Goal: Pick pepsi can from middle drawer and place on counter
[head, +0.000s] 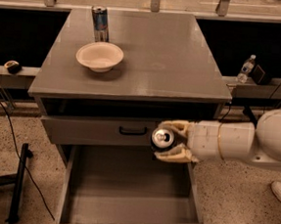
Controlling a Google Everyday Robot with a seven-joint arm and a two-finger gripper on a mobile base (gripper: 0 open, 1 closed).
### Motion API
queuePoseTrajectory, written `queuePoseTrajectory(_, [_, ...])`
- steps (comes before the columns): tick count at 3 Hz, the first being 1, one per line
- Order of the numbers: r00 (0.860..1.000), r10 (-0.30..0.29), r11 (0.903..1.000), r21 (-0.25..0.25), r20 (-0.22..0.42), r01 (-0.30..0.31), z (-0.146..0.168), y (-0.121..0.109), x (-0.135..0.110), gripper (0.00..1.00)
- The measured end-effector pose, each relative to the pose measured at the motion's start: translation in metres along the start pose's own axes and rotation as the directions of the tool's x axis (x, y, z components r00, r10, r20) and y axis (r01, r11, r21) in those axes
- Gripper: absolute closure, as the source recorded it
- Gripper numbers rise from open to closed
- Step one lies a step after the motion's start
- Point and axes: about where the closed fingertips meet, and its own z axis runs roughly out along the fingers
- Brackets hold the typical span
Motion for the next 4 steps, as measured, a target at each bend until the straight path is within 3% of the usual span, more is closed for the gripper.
queuePoseTrajectory(1, [0.996, -0.071, 0.9971, 0.026, -0.049, 0.072, -0.041, -0.043, -0.067, 1.0])
queuePoseTrajectory(2, [0.996, -0.04, 0.9985, 0.034, -0.083, 0.043, -0.068, -0.088, -0.103, 1.0])
queuePoseTrajectory(3, [0.99, 0.08, 0.9941, 0.082, -0.118, -0.071, -0.076, -0.137, -0.094, 1.0])
queuePoseTrajectory(4, [0.963, 0.264, 0.959, 0.124, -0.061, -0.255, -0.065, -0.175, -0.072, 1.0])
